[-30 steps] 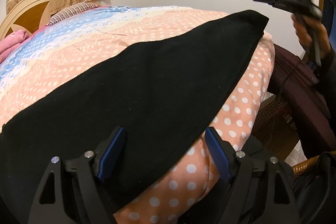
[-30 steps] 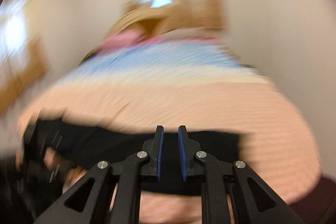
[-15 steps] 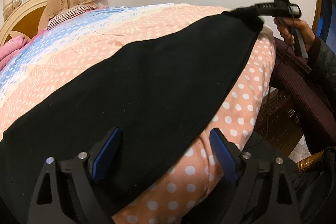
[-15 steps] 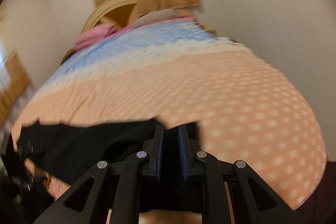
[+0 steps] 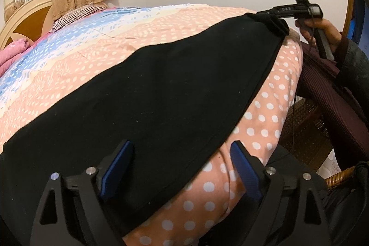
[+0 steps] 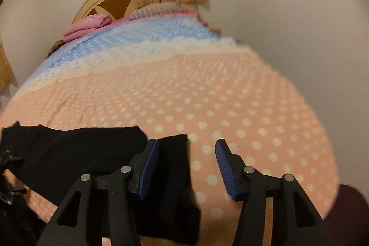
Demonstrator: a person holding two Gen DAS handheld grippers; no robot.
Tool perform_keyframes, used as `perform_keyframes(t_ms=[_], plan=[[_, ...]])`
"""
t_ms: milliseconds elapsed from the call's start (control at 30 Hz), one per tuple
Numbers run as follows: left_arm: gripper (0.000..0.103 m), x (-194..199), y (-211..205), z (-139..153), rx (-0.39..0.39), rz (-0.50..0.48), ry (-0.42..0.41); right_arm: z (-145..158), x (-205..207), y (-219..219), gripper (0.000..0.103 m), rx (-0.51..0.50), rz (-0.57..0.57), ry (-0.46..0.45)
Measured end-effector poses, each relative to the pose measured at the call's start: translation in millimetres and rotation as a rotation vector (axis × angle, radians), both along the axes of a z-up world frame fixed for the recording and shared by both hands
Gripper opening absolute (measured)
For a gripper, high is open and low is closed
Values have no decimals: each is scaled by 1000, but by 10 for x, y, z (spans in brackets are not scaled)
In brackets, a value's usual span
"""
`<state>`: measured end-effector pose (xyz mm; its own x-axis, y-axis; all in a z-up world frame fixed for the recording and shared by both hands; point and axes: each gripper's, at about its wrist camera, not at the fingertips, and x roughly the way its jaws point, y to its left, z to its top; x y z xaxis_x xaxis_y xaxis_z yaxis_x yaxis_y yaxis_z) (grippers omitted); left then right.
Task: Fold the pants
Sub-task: 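Carry the pants edge with the right gripper toward the left gripper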
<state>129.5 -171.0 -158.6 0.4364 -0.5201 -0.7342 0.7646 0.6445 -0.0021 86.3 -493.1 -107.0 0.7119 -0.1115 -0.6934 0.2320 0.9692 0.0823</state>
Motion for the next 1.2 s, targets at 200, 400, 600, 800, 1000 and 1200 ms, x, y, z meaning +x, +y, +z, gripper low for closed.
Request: perform_keyframes(t_ms=[200, 400, 600, 800, 1000, 1200], plan=[[92, -11, -27, -10, 8, -4, -7, 72, 97, -66, 9, 122, 76, -11], [92, -3, -10, -1, -13, 2, 0, 296, 30, -140, 6, 65, -49, -121], [92, -25, -20, -11, -7, 0, -10, -22, 253, -112, 7, 2, -76, -40], [92, 4, 60, 59, -36, 25, -5, 240, -129, -52, 40, -69, -165, -73], [92, 69, 162, 30, -65, 71, 5, 392, -789, 570, 46, -3, -20, -141], [92, 30, 93, 8, -39, 66, -17, -8, -668, 1179, 49, -260, 67, -29]])
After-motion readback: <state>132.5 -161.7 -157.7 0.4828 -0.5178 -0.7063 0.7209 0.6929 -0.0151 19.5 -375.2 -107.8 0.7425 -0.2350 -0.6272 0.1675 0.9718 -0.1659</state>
